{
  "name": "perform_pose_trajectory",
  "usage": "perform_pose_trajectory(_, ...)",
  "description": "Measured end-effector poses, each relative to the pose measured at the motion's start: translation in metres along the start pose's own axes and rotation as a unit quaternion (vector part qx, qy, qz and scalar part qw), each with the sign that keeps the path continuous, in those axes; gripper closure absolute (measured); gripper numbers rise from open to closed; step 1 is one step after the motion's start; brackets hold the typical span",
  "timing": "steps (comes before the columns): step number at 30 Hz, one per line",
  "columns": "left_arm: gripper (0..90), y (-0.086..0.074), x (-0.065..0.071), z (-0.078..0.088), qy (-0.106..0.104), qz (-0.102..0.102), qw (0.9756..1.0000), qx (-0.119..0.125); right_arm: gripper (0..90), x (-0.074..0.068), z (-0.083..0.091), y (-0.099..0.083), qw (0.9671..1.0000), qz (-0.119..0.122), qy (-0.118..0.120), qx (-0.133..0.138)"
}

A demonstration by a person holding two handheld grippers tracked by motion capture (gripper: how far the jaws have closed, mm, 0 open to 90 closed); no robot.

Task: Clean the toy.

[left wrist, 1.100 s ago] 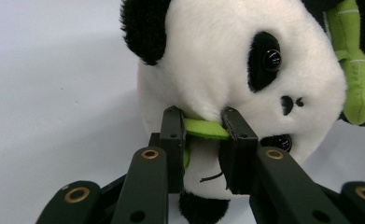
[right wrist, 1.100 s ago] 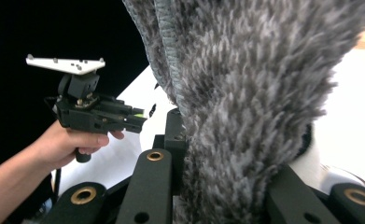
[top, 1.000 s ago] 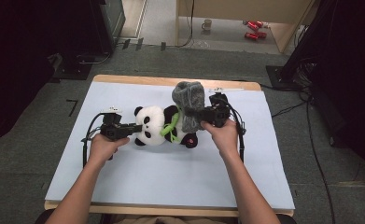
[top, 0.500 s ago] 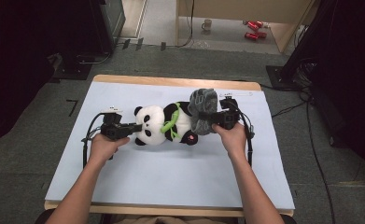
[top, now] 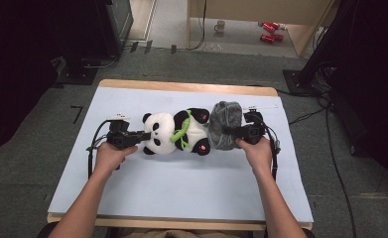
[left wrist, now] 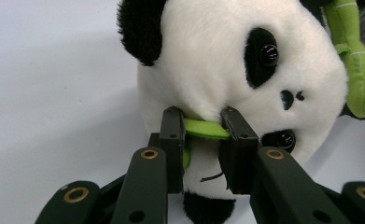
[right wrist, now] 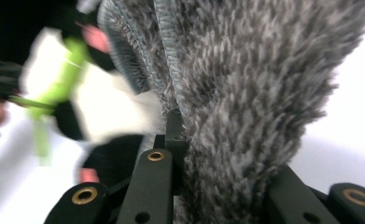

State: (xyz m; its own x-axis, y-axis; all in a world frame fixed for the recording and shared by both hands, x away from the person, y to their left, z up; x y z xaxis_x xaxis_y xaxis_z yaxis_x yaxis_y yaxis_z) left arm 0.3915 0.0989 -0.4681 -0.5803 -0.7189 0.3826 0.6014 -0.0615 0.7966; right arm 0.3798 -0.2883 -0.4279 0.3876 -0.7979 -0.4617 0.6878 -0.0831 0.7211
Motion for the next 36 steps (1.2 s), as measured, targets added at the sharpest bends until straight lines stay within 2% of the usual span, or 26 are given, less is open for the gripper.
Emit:
perform_pose_trajectory(3, 73.4, 0.0, 0.0, -0.001, 0.002, 0.006, 1.0, 0.001, 78.6, -0.021, 0.013, 0.008, 0.9994, 0.02, 0.02, 0.021)
perform_pose_trajectory(6, 73.6, 0.001, -0.001, -0.002, 0.004, 0.011, 0.9999, 0.003, 78.6, -0.04, 0.014, 0.004, 0.9985, 0.036, 0.038, 0.017)
perform_pose_trajectory(10, 73.8, 0.001, -0.001, -0.003, 0.008, 0.011, 0.9999, 0.002, 78.6, -0.059, 0.002, -0.012, 0.9967, 0.051, 0.063, -0.007)
perform_pose_trajectory(13, 73.9, 0.0, -0.001, -0.004, 0.011, 0.006, 0.9999, 0.001, 78.6, -0.066, -0.01, -0.025, 0.9948, 0.078, 0.057, -0.031)
perform_pose_trajectory(16, 74.0, 0.0, 0.0, -0.005, 0.013, 0.001, 0.9999, -0.002, 78.7, -0.068, -0.018, -0.036, 0.9934, 0.088, 0.054, -0.049)
perform_pose_trajectory(18, 74.1, 0.0, 0.0, -0.005, 0.013, -0.001, 0.9999, -0.002, 78.8, -0.068, -0.022, -0.042, 0.9909, 0.112, 0.044, -0.061)
perform_pose_trajectory(20, 74.1, -0.001, 0.0, -0.006, 0.014, -0.004, 0.9999, -0.002, 78.8, -0.069, -0.023, -0.046, 0.9893, 0.121, 0.038, -0.072)
perform_pose_trajectory(23, 74.0, -0.001, 0.0, -0.006, 0.014, -0.008, 0.9999, -0.003, 78.8, -0.068, -0.023, -0.055, 0.9845, 0.146, 0.025, -0.094)
perform_pose_trajectory(30, 74.0, -0.001, 0.0, -0.006, 0.014, -0.008, 0.9999, -0.004, 78.8, -0.06, -0.019, -0.069, 0.9839, 0.135, 0.023, -0.115)
perform_pose_trajectory(34, 74.0, -0.001, -0.002, -0.007, 0.014, -0.002, 0.9999, -0.002, 78.8, -0.051, -0.016, -0.077, 0.9822, 0.128, 0.006, -0.137)
perform_pose_trajectory(36, 74.0, 0.0, -0.002, -0.007, 0.015, 0.002, 0.9999, -0.001, 78.8, -0.044, -0.012, -0.075, 0.9841, 0.114, 0.001, -0.136)
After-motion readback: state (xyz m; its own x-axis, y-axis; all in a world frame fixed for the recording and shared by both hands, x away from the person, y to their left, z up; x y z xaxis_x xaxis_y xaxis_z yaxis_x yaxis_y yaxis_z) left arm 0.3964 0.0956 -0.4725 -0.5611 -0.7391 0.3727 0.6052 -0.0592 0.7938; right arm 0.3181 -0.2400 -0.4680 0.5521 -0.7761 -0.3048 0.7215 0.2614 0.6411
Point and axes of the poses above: each handheld gripper's, and its own axes: z roughly backward along the jaws, y roughly out of its top, x roughly to its right, the point moved 3 cm from there along -z, roughly forward along the jaws, and after that the axes turned 10 degrees about x, right-handed, at the moved point
